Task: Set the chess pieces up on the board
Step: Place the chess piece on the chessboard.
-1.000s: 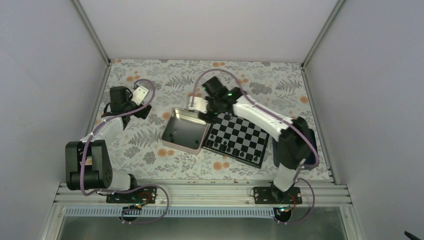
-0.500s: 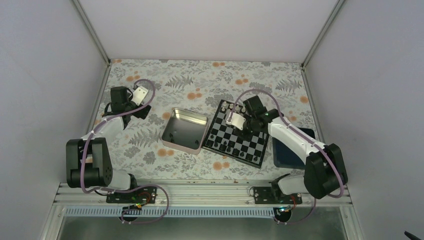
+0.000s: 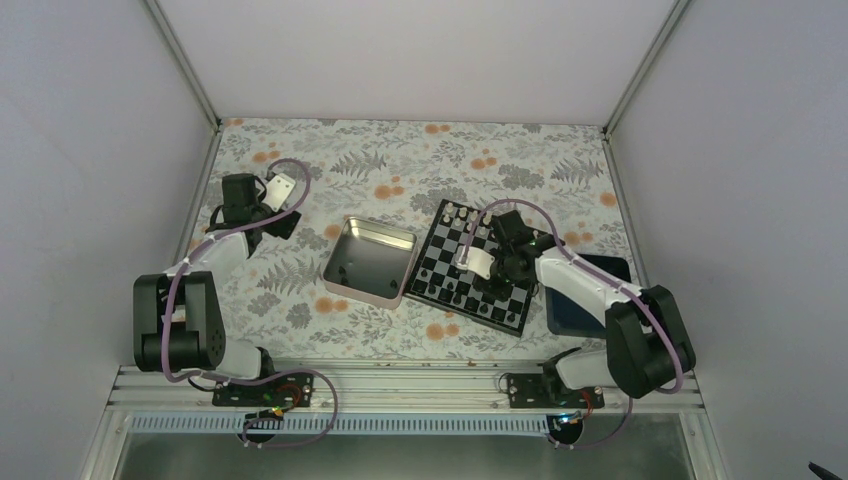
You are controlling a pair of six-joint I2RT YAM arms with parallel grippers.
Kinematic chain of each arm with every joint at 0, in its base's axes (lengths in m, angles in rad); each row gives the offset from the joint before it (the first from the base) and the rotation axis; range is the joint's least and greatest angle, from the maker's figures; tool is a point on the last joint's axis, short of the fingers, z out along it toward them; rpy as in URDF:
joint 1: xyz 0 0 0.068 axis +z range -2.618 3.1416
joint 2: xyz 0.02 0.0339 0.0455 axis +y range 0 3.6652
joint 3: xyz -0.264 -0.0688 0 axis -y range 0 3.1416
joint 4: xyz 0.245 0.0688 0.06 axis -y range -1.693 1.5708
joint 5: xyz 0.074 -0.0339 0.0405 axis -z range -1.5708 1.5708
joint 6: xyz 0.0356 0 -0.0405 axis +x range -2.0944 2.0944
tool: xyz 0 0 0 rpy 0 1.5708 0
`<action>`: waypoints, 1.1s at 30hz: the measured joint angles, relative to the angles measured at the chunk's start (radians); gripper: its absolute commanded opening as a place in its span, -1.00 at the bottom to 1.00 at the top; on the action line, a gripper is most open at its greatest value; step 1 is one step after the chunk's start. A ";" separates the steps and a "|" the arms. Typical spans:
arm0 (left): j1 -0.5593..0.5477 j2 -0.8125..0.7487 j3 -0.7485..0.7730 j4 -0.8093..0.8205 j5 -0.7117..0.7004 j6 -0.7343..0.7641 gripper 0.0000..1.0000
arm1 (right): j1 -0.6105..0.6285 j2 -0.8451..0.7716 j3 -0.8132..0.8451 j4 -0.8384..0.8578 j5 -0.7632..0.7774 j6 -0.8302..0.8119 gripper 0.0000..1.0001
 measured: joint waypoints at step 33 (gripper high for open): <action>0.000 0.016 0.000 0.000 -0.009 0.003 1.00 | -0.007 0.046 -0.004 0.006 -0.043 -0.015 -0.66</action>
